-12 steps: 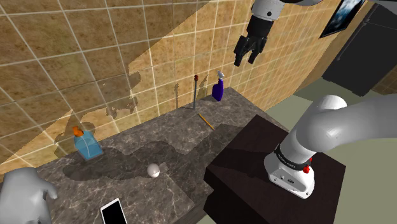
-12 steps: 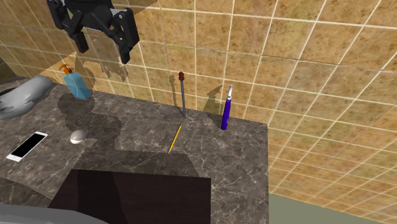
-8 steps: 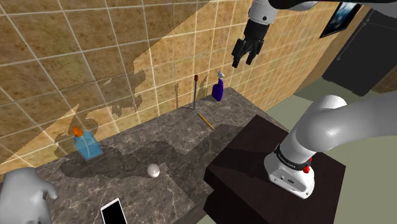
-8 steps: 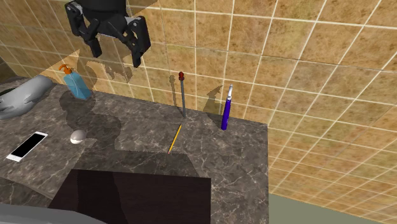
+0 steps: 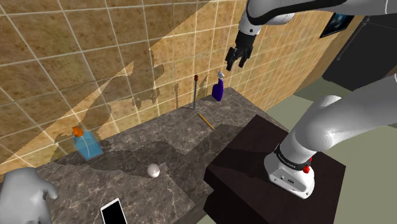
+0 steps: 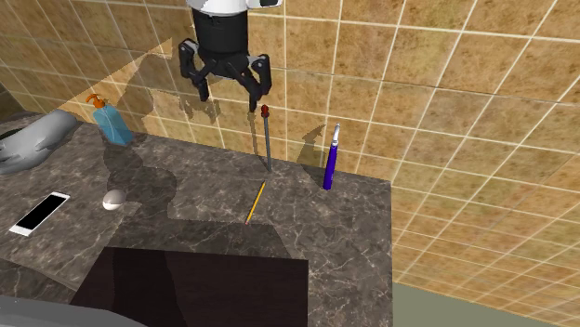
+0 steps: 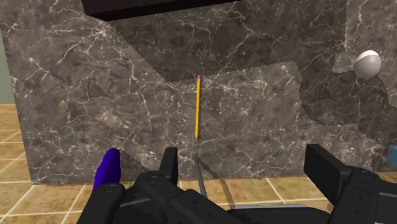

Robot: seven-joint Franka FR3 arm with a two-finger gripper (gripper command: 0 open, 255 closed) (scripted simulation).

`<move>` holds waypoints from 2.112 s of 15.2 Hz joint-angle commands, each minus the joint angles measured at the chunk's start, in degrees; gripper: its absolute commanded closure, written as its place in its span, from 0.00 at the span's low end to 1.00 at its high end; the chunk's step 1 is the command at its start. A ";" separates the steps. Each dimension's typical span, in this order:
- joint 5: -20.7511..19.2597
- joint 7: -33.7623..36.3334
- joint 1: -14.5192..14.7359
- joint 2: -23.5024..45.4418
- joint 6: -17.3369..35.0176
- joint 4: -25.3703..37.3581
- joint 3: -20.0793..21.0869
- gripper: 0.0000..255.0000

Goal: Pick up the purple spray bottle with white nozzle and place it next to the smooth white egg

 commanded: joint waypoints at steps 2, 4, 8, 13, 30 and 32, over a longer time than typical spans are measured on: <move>-0.42 -2.65 -0.38 5.37 3.69 1.58 -1.83 0.00; -0.34 -4.50 -0.54 9.41 6.15 3.05 -3.06 0.00; 0.65 -8.41 -0.89 17.80 10.47 6.87 -5.30 0.00; 3.32 -13.59 -1.78 28.70 14.50 13.24 -7.31 0.00; 11.98 -24.98 -10.52 62.79 16.94 43.88 -6.46 0.00; 12.31 -25.18 -10.68 63.77 17.95 43.82 -6.21 0.00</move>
